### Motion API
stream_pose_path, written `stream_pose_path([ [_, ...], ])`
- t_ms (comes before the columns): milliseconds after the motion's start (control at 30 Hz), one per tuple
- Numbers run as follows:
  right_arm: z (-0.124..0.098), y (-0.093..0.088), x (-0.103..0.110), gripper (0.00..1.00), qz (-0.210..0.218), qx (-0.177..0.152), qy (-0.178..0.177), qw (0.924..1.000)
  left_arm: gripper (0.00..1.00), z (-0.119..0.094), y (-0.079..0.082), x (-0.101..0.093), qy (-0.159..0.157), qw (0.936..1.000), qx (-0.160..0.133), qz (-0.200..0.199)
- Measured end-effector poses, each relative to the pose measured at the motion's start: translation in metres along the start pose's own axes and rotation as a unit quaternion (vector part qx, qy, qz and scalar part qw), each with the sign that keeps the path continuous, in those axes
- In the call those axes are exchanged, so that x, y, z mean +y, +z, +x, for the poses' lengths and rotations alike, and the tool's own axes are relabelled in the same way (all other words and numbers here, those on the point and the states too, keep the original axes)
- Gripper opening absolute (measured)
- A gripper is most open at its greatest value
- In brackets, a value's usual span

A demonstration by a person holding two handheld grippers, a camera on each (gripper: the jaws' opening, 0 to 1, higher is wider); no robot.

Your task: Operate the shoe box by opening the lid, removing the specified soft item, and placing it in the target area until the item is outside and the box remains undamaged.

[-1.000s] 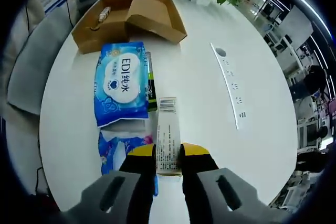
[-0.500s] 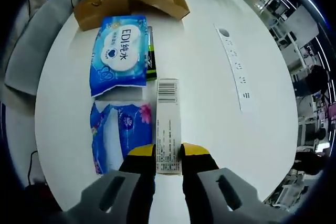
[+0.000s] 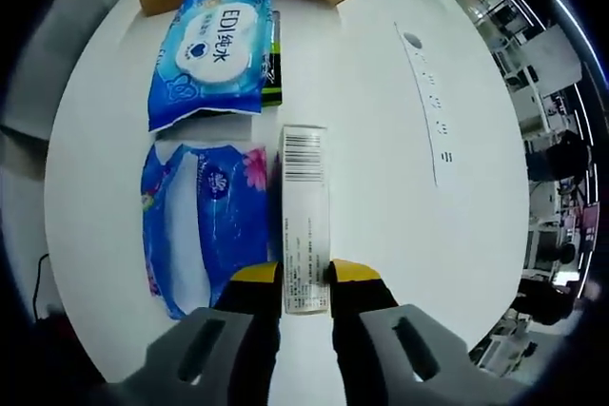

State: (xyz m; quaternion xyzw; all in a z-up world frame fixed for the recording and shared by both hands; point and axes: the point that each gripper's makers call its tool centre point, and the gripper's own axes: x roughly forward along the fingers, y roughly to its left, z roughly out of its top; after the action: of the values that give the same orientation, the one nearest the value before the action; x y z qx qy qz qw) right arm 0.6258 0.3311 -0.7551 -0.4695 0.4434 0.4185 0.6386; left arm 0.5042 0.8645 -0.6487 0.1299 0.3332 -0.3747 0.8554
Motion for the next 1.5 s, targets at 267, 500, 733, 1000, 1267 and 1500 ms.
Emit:
stream_pose_path([
  [267,-0.001,0.0,-0.002,0.2,0.02,-0.003,-0.018,0.9996,0.91,0.002,-0.001,-0.001,-0.004,1.0,0.005,0.007],
  [500,-0.014,0.0,-0.003,0.31,0.048,-0.012,-0.05,0.9975,0.89,0.004,0.002,0.002,-0.009,0.9996,0.012,0.025],
  [733,-0.034,0.011,0.003,0.35,0.108,-0.049,-0.068,0.9906,0.8,0.01,0.004,0.007,-0.02,0.9983,0.025,0.048],
  [1000,-0.062,0.03,0.019,0.42,0.176,-0.095,-0.092,0.9755,0.73,0.013,0.0,0.009,-0.04,0.9944,0.049,0.085],
  [1267,-0.086,0.055,0.045,0.49,0.231,-0.134,-0.111,0.9574,0.67,0.015,-0.008,0.015,-0.05,0.9901,0.072,0.11],
  [1500,-0.106,0.079,0.08,0.55,0.262,-0.161,-0.122,0.9437,0.64,0.019,-0.005,0.023,-0.064,0.9865,0.079,0.128],
])
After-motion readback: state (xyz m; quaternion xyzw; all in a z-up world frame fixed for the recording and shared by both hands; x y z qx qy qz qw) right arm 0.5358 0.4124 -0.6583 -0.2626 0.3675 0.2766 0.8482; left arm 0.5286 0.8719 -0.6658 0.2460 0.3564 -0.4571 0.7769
